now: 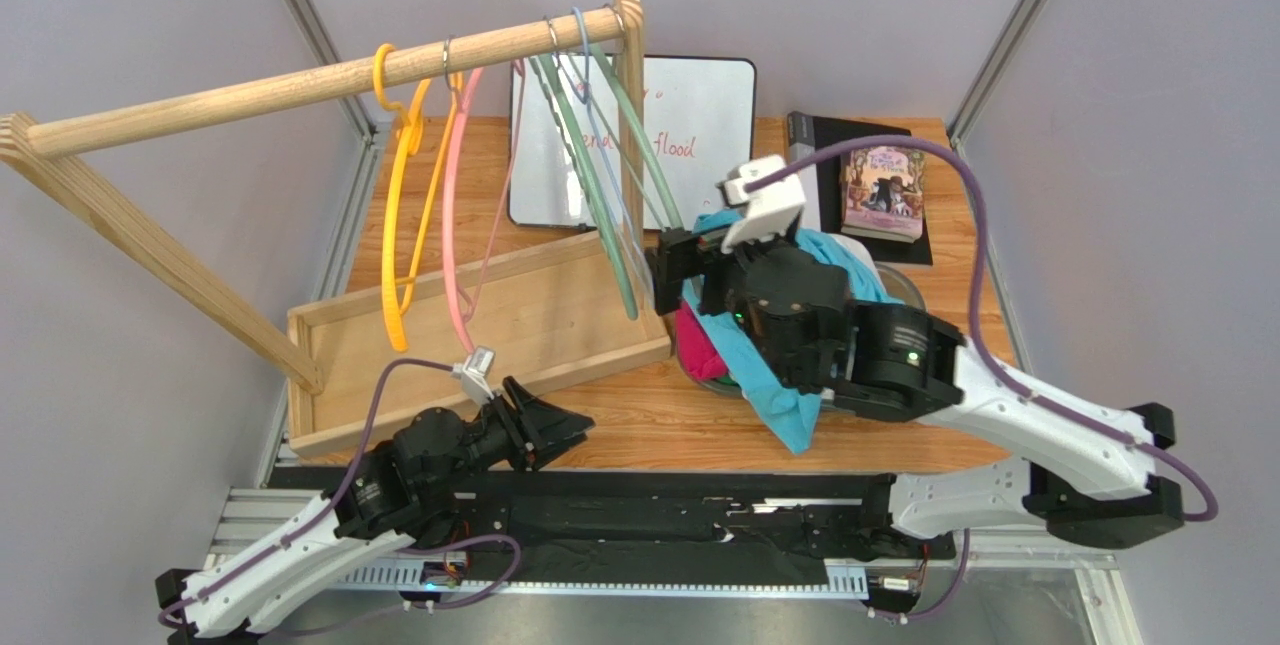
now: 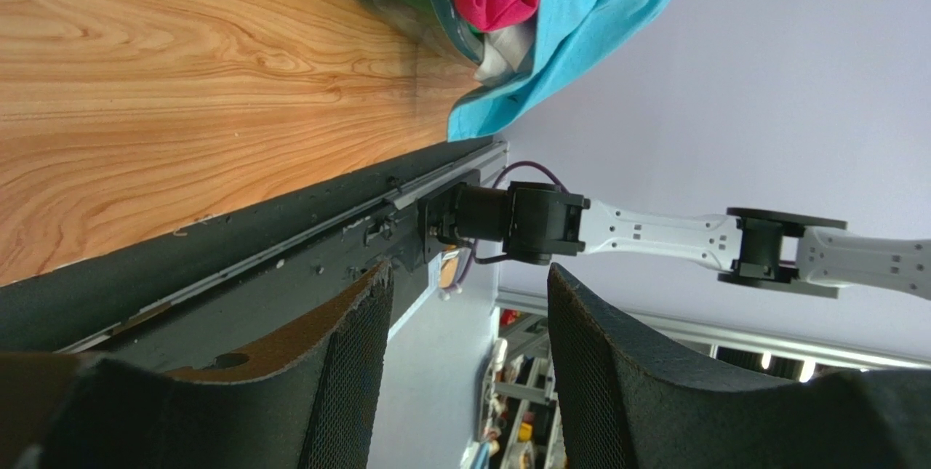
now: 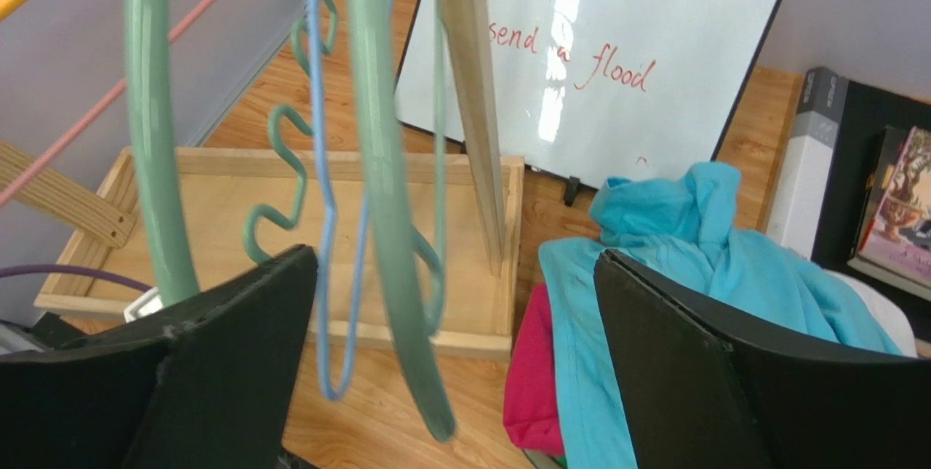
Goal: Remove the t-shirt from the hanger
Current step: Hang the hanger back to the clothesline with the right arm
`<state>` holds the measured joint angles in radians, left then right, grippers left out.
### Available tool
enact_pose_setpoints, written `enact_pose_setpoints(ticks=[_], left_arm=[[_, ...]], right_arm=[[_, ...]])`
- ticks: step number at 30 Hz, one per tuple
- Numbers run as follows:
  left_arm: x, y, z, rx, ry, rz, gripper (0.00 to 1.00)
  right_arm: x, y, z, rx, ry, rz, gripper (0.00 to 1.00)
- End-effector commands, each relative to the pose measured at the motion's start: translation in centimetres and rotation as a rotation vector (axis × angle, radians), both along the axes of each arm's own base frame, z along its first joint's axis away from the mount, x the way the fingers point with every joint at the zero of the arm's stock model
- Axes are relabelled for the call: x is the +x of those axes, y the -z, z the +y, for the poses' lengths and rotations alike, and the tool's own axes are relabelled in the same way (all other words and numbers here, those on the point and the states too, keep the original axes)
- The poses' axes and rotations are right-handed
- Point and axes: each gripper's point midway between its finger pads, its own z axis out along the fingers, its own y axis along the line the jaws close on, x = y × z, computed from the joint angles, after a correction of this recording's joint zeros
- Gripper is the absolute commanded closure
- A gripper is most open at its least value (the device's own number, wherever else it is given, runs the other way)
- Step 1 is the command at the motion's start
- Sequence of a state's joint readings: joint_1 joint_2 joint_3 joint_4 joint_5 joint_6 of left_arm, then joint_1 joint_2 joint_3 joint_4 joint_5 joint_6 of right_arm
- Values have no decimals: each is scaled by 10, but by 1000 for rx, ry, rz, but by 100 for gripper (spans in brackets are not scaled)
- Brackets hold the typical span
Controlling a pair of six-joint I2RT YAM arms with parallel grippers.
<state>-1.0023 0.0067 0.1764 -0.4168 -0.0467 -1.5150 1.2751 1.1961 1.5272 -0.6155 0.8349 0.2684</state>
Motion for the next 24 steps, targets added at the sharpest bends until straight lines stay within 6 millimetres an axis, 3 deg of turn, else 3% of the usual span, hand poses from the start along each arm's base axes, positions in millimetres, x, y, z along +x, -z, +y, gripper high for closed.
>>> enact_pose_setpoints(ticks=[1,3,7,8,9,11,12,14,15,16,18,19,20,23,24], left_arm=[[-5,-35,0,-123,34,-151,40],[-4,-34,-2,-120,40,-174,40],[-3,-32,-4,-114,48,-213,40],[-3,-30,-6,-117,52,-220,40],[-2,-29,-7,-116,55,-230,40],[-2,-29,-9,-127,60,-252,40],[-1,-28,-10,-127,60,-263,40],[-5,-26,-12,-126,89,-286,41],[-6,-25,-13,-123,98,-290,41],[-7,-24,-14,-123,105,-297,41],[-8,-19,-15,-106,119,-313,41],[-8,-15,-15,-97,121,-308,41],[-7,-7,-16,-83,122,-296,41],[-6,13,-18,-49,124,-266,41],[-6,16,-18,-40,125,-267,41]], right_arm=[[-23,13,-53,111,4,79,0],[-39,38,-73,135,-48,112,0],[-74,92,-85,289,-212,186,0],[-88,103,-78,347,-289,223,0],[-92,139,-65,353,-329,246,0],[-113,142,-61,501,-452,263,0],[-118,166,-49,528,-494,273,0],[-135,176,-40,616,-606,296,0],[-139,166,-35,699,-650,265,0],[-145,193,-28,690,-689,285,0],[-146,191,-25,754,-714,252,0],[-142,211,-23,738,-695,261,0],[-139,211,-25,758,-681,249,0],[-116,242,-30,810,-524,283,0],[-111,265,-32,746,-464,324,0]])
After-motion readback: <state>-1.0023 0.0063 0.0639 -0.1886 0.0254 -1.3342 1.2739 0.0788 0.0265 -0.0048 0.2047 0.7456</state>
